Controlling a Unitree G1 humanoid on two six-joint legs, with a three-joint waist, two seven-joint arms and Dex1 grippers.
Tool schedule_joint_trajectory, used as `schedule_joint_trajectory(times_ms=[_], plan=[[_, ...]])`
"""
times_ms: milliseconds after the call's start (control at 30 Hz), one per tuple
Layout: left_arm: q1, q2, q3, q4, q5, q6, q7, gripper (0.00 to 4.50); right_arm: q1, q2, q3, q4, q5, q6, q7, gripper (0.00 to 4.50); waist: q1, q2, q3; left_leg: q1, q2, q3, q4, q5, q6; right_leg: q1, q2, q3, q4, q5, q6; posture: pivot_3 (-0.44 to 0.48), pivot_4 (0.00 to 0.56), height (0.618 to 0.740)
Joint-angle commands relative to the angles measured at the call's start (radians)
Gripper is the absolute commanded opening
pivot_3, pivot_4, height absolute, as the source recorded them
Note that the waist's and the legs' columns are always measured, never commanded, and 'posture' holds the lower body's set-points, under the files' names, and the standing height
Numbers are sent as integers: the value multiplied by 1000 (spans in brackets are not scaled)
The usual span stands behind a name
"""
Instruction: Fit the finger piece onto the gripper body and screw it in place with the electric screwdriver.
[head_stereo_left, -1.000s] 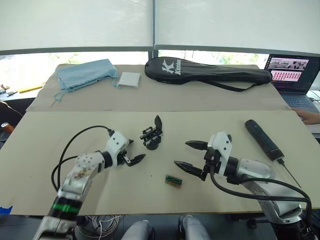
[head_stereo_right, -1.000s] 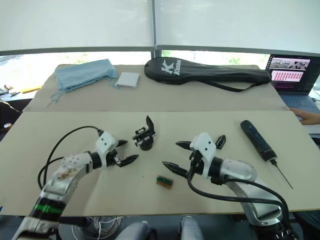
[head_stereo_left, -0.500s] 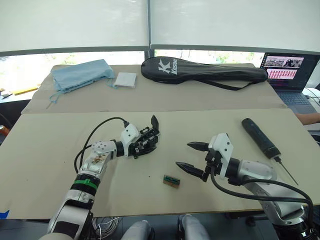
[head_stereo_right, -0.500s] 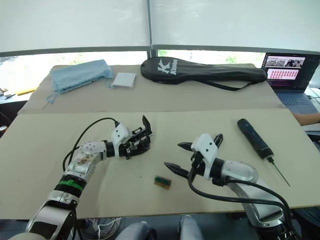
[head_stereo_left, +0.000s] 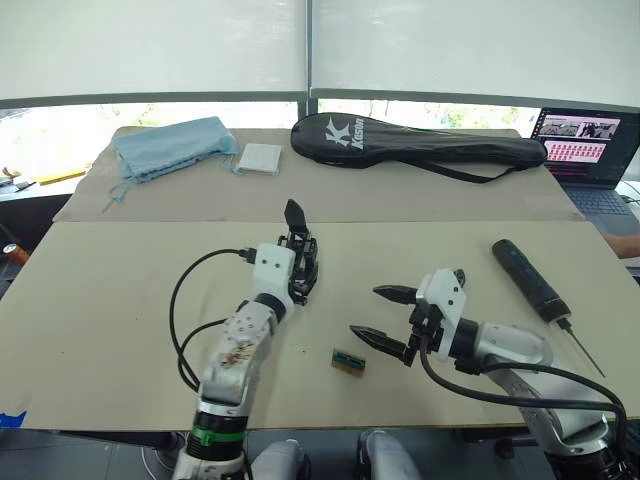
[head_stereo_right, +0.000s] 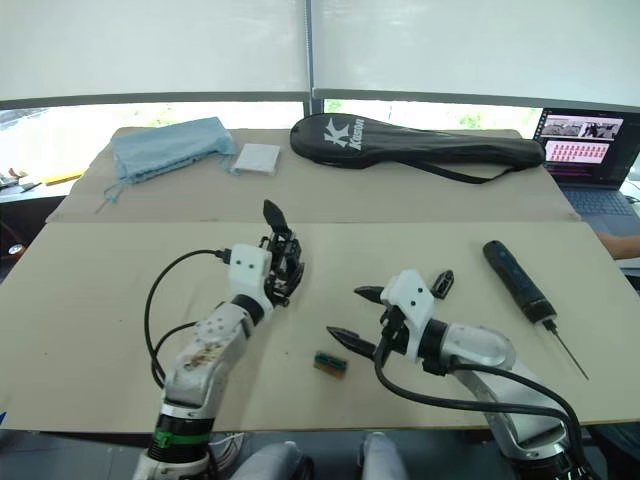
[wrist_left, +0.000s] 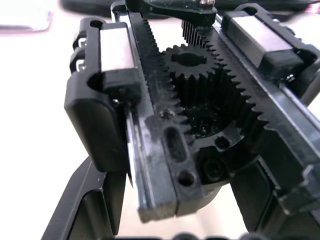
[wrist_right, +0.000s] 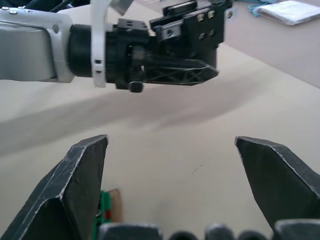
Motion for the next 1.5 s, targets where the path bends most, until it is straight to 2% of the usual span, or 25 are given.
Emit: schedule_joint_trajectory(times_ms=[33, 233, 267, 333, 367, 500, 567, 667, 767, 867, 933, 1167, 1467, 1500], plan=[[-22, -54, -26, 16, 21, -15, 68, 2373, 5, -11, -20, -46, 5, -25, 5, 4500, 0, 0, 0, 0, 0, 0, 0, 0, 0, 0, 0, 0, 0, 0, 0, 0, 150, 736], [-25, -38, -60, 108, 27, -50, 75, 2373, -2, -21, -28, -47, 18, -8, 5, 4500, 0, 0, 0, 0, 0, 0, 1, 0, 0, 0, 0, 0, 0, 0, 0, 0, 150, 736], [-23, -30, -65, 105, 27, -50, 69, 3411, -5, -22, -30, -47, 20, -5, 5, 4500, 1, 0, 0, 0, 0, 0, 1, 0, 0, 0, 0, 0, 0, 0, 0, 0, 150, 736], [16, -3, -66, 56, 9, -39, 35, 4273, -10, -24, -32, -45, 23, -2, 6, 4500, 1, 0, 0, 0, 0, 0, 1, 0, 0, 0, 0, 0, 0, 0, 0, 0, 150, 736], [40, 18, -64, 22, -1, -20, 14, 4423, -13, -26, -29, -43, 21, -2, 8, 4500, -1, 0, 0, 0, 0, 0, 1, 0, 0, 0, 0, 0, 0, 0, 0, 0, 150, 736], [94, 172, -15, -104, -83, 80, -142, 4423, -39, -22, -19, -25, 19, 0, 8, 4500, -14, 1, 0, 0, 1, 1, 1, 0, 0, -1, 0, 0, 1, 0, 0, 0, 150, 736], [88, 265, 10, -108, -131, 88, -241, 4423, -50, -22, -17, -19, 20, -1, 10, 4500, -16, 1, 0, 1, 1, 0, 1, 0, -1, 0, 1, 0, 2, 0, 0, 0, 150, 736], [42, 418, 12, 6, -170, -23, -447, 4423, -64, -21, -15, -3, 18, -7, 15, 4500, -15, 1, 0, 2, 1, 0, 1, 0, -1, 0, 1, -1, 2, 0, 0, 0, 150, 736], [-37, 493, 8, 192, -184, -201, -605, 4423, -72, -16, -9, 3, 14, -9, 14, 4500, -13, 2, -1, 2, 0, 0, 1, 0, -1, 1, 3, -3, 1, 0, 0, 0, 150, 736], [-114, 515, -14, 367, -234, -355, -841, 4423, -73, -9, -4, -5, 17, -4, 7, 4500, -13, 2, -1, 2, -1, 0, 1, 0, 0, 1, 1, -5, 0, 0, 0, 0, 150, 736], [-163, 512, -37, 469, -217, -443, -920, 4423, -68, -9, -2, -10, 15, -4, 6, 4500, -16, 2, -1, 2, -1, 0, 1, 0, 0, 1, 1, -6, 0, 0, 0, 0, 150, 736], [-332, 414, -26, 771, -147, -615, -871, 4423, -64, -8, -11, -35, 29, 17, -6, 4500, -14, 1, -1, 0, -1, 0, 3, 0, 1, 1, -2, -8, 0, 0, 0, 0, 150, 736], [-408, 376, 0, 920, -152, -683, -889, 4423, -51, -9, -15, -48, 25, 25, -16, 4500, -26, 1, -1, 0, 0, 0, 3, 0, 1, 0, -2, -7, 1, 0, 0, 0, 150, 736], [-411, 374, 3, 927, -158, -686, -900, 3929, -50, -9, -14, -48, 24, 24, -17, 4500, -26, 1, -1, 0, 0, 0, 3, 0, 1, 0, -2, -7, 1, 0, 0, 0, 150, 736]])
